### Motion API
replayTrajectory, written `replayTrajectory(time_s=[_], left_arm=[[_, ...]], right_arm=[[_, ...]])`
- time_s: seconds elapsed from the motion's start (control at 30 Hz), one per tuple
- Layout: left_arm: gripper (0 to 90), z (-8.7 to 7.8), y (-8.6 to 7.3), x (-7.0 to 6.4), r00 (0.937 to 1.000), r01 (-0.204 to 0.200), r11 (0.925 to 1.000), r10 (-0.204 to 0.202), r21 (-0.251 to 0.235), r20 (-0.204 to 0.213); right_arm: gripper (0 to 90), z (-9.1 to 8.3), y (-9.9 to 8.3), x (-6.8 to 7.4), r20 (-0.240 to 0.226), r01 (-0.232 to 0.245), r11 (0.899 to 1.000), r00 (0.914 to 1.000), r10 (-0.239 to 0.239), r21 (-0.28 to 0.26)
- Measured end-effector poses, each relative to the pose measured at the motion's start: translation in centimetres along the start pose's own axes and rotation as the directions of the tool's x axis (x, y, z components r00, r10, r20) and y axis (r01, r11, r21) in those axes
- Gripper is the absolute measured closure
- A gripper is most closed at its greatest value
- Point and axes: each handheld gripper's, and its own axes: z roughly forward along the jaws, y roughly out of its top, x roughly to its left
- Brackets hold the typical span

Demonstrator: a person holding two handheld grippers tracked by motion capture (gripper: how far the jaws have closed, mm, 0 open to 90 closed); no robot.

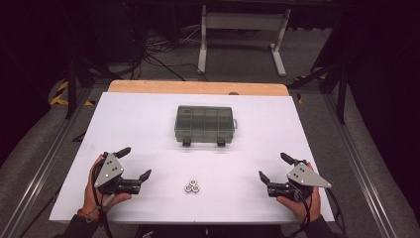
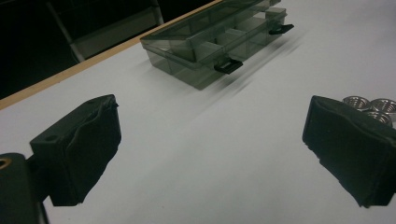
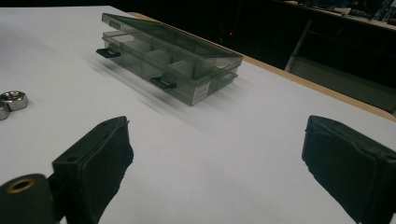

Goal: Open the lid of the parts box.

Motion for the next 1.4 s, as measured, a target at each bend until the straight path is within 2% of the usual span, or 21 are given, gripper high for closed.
replayTrajectory(time_s=[0.17,0.37,0.57,0.73,0.8,0.87,0.93,1.03,1.07,1.1,1.13,1.23,1.3,1.33,1.37,1.4], left_arm=[[5.1,0.2,0.1,0.2,0.9999,0.013,0.9999,-0.013,-0.009,0.001],[5.4,1.2,0.2,0.3,0.9998,0.007,0.9998,-0.007,0.017,0.018],[5.3,2.1,0.3,0.3,0.9993,-0.003,0.9996,0.002,0.029,0.037],[6.6,3.6,0.5,0.6,0.9985,-0.006,0.9980,0.002,0.063,0.054],[7.8,4.5,0.7,0.9,0.9983,-0.017,0.9936,0.010,0.112,0.057],[9.2,5.4,0.7,1.2,0.9982,-0.028,0.9884,0.019,0.149,0.058],[9.7,6.2,1.0,1.6,0.9983,-0.031,0.9840,0.022,0.176,0.054],[14.1,7.5,1.6,2.0,0.9989,-0.023,0.9782,0.014,0.206,0.046],[15.5,8.0,1.8,2.1,0.9989,-0.037,0.9733,0.030,0.226,0.035],[16.8,8.8,1.9,2.3,0.9984,-0.055,0.9638,0.050,0.261,0.027],[17.9,9.5,2.0,2.5,0.9987,-0.049,0.9596,0.043,0.277,0.029],[24.2,11.0,2.2,2.9,0.9987,-0.046,0.9500,0.037,0.309,0.037],[27.7,11.9,2.6,3.2,0.9981,-0.045,0.9490,0.029,0.312,0.054],[31.8,12.2,2.8,3.2,0.9981,-0.043,0.9484,0.027,0.314,0.055],[32.6,12.5,3.0,3.3,0.9983,-0.037,0.9500,0.021,0.310,0.055],[33.4,12.8,3.2,3.5,0.9977,-0.023,0.9529,0.003,0.302,0.067]], right_arm=[[9.1,-0.1,0.0,-0.2,-0.007,-0.022,1.000,0.9997,0.022,-0.004],[9.3,0.0,-0.2,-0.4,0.000,-0.035,0.999,0.9994,0.035,0.013],[9.6,0.6,-0.1,-0.7,-0.004,-0.037,0.999,0.9993,0.037,0.036],[9.6,1.7,0.5,-1.1,-0.023,-0.033,0.998,0.9992,0.034,0.049],[9.8,2.1,0.7,-1.2,-0.025,-0.029,0.998,0.9992,0.031,0.054],[13.8,3.1,1.2,-1.4,-0.039,-0.019,0.997,0.9990,0.022,0.076],[14.9,3.9,1.5,-1.6,-0.047,-0.016,0.996,0.9987,0.020,0.093],[19.4,5.6,2.1,-2.1,-0.083,-0.003,0.992,0.9964,0.014,0.130],[20.6,6.0,2.2,-2.2,-0.088,-0.003,0.990,0.9960,0.015,0.141],[23.7,6.6,2.3,-2.4,-0.103,-0.012,0.989,0.9943,0.027,0.147],[25.6,7.7,2.3,-2.6,-0.120,-0.016,0.985,0.9921,0.037,0.169],[30.6,9.7,2.3,-2.6,-0.120,0.027,0.975,0.9928,-0.001,0.221],[37.1,10.9,2.7,-2.7,-0.124,0.047,0.972,0.9921,-0.019,0.232],[41.8,11.4,3.0,-2.9,-0.117,0.050,0.975,0.9928,-0.025,0.218],[43.7,11.6,3.2,-2.9,-0.119,0.051,0.975,0.9926,-0.025,0.216],[43.6,12.1,3.4,-3.0,-0.131,0.054,0.971,0.9911,-0.023,0.234]])
